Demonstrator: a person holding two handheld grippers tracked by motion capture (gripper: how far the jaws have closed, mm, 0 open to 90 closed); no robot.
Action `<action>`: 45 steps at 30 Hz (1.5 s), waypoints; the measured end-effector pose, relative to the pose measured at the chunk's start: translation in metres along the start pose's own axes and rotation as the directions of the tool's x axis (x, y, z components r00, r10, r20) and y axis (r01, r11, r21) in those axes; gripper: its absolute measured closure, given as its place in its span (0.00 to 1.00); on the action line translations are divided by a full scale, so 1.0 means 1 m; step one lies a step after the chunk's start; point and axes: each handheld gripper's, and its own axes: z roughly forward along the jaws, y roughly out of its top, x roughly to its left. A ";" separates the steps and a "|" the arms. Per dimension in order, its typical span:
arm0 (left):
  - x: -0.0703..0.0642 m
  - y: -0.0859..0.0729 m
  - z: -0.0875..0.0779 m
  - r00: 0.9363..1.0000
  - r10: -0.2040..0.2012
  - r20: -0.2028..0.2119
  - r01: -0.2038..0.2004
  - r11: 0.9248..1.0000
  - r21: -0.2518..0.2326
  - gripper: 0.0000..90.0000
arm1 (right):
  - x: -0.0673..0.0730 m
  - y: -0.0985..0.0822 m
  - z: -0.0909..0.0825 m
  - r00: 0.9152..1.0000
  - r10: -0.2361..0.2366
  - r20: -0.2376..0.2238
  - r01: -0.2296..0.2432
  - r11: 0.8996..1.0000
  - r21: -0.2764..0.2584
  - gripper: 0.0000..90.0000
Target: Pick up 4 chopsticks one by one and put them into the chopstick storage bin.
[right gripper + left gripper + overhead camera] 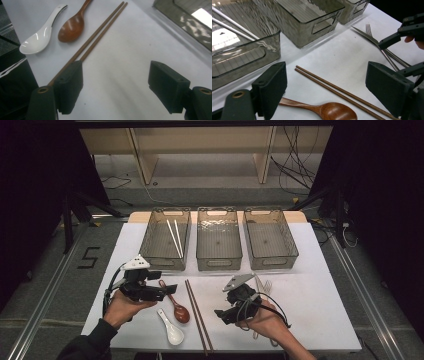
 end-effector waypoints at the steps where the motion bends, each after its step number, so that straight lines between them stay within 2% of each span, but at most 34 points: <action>1: -0.001 -0.001 -0.001 1.000 0.002 0.001 -0.002 1.000 0.000 0.19 | 0.002 0.001 0.002 1.000 -0.004 -0.002 0.004 1.000 0.004 0.32; 12: -0.009 -0.014 -0.003 1.000 0.007 0.005 -0.007 1.000 -0.010 0.18 | 0.020 0.012 0.026 0.999 -0.034 -0.017 0.035 0.997 0.067 0.33; 22: -0.008 -0.016 -0.005 1.000 0.003 -0.004 -0.003 1.000 -0.010 0.18 | 0.032 0.013 0.048 0.998 -0.048 -0.039 0.053 0.988 0.146 0.35; 34: -0.007 -0.018 -0.007 1.000 0.003 -0.007 -0.003 1.000 -0.027 0.18 | 0.039 0.010 0.060 0.997 -0.059 -0.054 0.069 0.979 0.194 0.36; 45: -0.007 -0.019 -0.006 1.000 -0.004 -0.008 0.004 1.000 -0.028 0.18 | 0.042 0.007 0.066 0.994 -0.099 -0.050 0.108 0.966 0.236 0.36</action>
